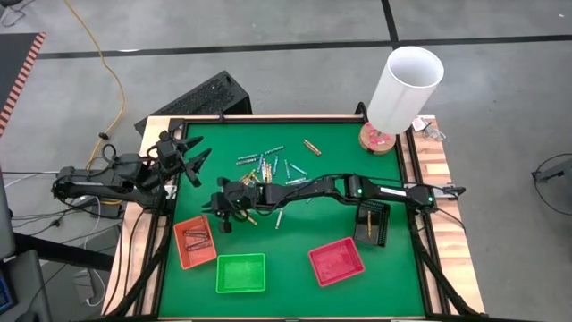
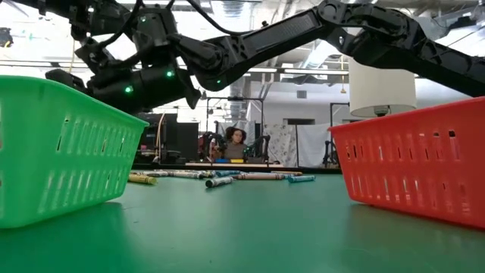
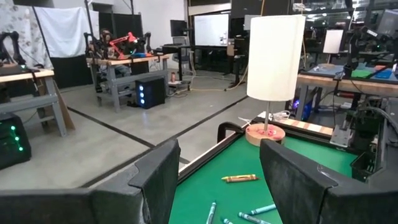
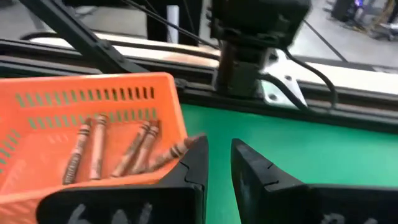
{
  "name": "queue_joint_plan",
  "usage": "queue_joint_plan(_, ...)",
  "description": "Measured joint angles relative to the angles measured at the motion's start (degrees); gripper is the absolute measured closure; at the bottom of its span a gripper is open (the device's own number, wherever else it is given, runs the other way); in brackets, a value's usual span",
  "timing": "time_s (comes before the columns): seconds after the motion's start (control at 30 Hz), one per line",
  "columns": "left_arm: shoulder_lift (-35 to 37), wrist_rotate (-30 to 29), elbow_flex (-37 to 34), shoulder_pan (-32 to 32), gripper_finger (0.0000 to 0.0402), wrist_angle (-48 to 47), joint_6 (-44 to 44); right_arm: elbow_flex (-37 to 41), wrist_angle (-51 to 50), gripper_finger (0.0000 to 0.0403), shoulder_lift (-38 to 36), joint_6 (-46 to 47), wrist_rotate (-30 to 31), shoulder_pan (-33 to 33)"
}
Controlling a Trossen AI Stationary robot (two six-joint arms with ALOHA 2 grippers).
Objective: Sort crayons
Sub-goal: Adjust the orange bin on the table
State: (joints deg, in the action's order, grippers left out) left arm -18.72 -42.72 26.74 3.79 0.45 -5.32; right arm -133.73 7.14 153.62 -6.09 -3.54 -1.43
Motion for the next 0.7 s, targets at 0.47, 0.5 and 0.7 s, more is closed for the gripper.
queue_joint_plan(0.47,0.00,-0.14,0.00,-0.02,0.0189,-10.10,6.42,0.07,-2.97,0.0337,-1.15,-1.52,-8.38,-0.96)
queue_joint_plan(0.5,0.00,-0.57,0.00,-0.02,0.0189,-12.88,8.60,0.07,-5.02,0.0337,-1.84,-1.87,-7.81,-1.14)
queue_joint_plan(0.7,-0.02,-2.11,-0.02,-0.04,0.0189,-26.39,21.36,-0.05,-21.90,0.0337,-11.07,-6.42,0.22,-2.70)
